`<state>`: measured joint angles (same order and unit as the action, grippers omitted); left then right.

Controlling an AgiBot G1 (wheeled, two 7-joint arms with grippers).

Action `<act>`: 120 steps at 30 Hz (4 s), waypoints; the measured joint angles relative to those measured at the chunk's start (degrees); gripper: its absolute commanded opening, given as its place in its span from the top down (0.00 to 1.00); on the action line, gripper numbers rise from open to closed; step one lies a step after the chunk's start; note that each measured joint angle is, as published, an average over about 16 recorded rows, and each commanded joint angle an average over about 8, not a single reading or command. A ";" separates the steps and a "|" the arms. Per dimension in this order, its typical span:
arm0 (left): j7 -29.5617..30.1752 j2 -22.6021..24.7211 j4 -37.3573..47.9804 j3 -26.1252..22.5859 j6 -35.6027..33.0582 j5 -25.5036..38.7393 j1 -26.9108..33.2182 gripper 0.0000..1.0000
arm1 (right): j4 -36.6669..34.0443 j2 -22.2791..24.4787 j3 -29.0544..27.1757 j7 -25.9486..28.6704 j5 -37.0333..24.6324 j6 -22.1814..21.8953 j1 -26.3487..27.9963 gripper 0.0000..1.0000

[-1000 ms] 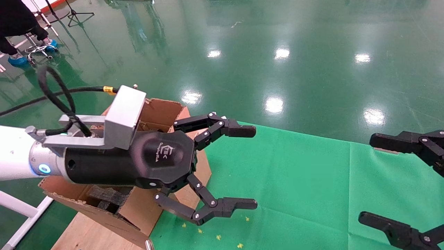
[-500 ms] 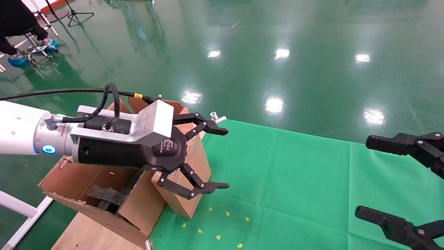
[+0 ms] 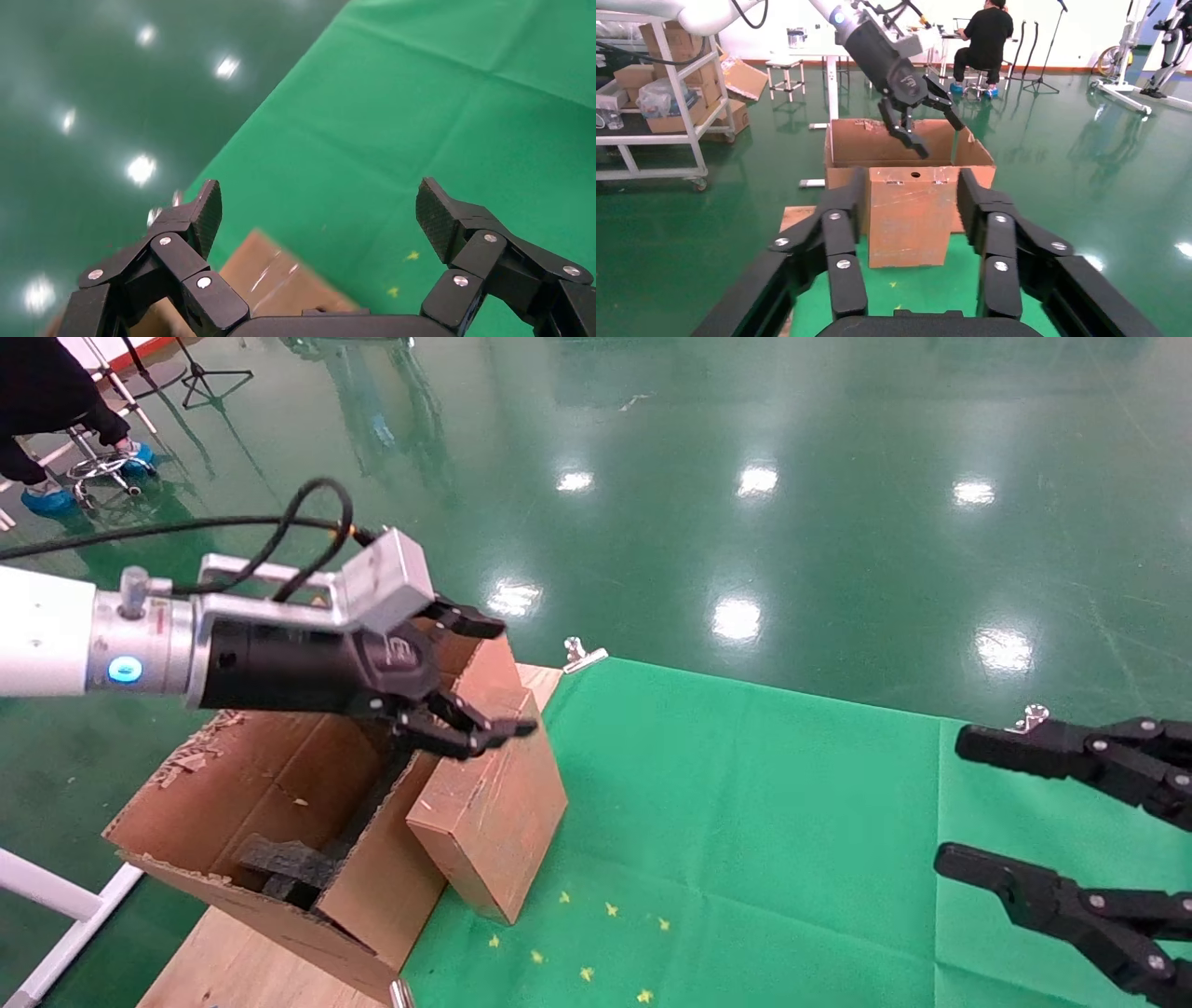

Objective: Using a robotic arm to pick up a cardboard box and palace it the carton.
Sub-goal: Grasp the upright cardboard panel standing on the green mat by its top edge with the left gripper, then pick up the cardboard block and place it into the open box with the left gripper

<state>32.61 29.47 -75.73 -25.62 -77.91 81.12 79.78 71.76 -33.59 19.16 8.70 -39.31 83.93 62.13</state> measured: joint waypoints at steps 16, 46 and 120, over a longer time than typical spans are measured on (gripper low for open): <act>31.44 5.00 -1.77 -6.46 3.03 19.99 3.60 0.00 | 0.00 0.00 0.01 0.00 0.01 0.00 0.00 1.00; 39.25 7.25 -1.79 -9.11 3.51 22.27 -1.83 0.54 | -0.02 0.01 0.01 -0.01 0.03 -0.03 -0.01 0.00; -4.30 -5.92 39.18 1.68 5.32 13.74 11.09 1.00 | -0.03 0.01 0.04 -0.02 0.04 -0.03 0.00 0.00</act>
<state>28.31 23.55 -36.56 -23.94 -72.59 94.85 90.87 71.74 -33.57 19.20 8.67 -39.27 83.90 62.13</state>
